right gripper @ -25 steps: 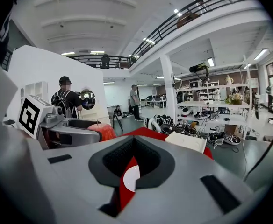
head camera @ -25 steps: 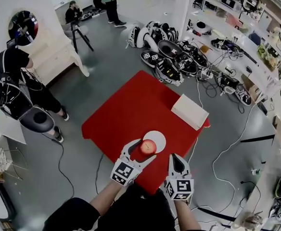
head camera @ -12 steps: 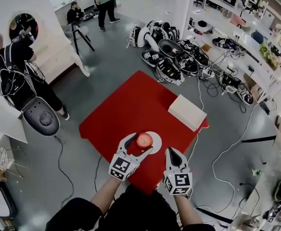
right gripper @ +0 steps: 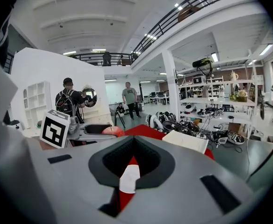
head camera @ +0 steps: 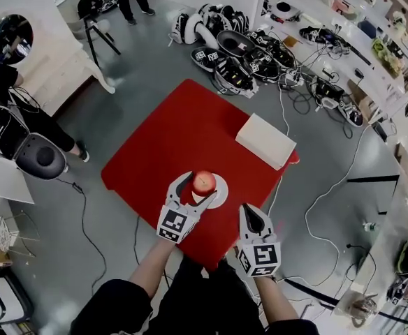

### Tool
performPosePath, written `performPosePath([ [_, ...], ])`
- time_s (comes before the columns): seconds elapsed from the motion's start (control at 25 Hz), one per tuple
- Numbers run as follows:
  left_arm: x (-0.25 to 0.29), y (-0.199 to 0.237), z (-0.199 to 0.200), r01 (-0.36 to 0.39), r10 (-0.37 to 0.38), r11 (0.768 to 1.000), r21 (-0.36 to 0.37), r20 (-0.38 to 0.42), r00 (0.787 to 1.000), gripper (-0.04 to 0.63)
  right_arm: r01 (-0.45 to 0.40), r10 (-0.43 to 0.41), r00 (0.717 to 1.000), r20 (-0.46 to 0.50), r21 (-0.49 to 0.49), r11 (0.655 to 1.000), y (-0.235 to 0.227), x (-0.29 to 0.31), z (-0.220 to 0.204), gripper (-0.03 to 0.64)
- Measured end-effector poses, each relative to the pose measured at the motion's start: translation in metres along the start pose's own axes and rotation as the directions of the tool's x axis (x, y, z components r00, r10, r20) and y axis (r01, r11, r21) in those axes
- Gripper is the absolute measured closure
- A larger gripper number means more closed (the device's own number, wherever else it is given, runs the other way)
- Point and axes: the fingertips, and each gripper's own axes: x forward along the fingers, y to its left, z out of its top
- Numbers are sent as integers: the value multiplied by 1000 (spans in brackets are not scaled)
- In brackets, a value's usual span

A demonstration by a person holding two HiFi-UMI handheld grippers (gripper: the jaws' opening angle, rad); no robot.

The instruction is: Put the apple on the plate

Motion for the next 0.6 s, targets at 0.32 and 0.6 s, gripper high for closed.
performPosePath([
  [0.32, 41, 2, -58, 59, -59, 998, 7, -37, 998, 238, 42, -41, 997, -67, 18, 999, -6, 0, -29, 607],
  [0.6, 72, 2, -123, 82, -83, 996, -17, -121, 989, 239, 79, -74, 988, -136, 35, 996, -10, -3, -59, 607],
])
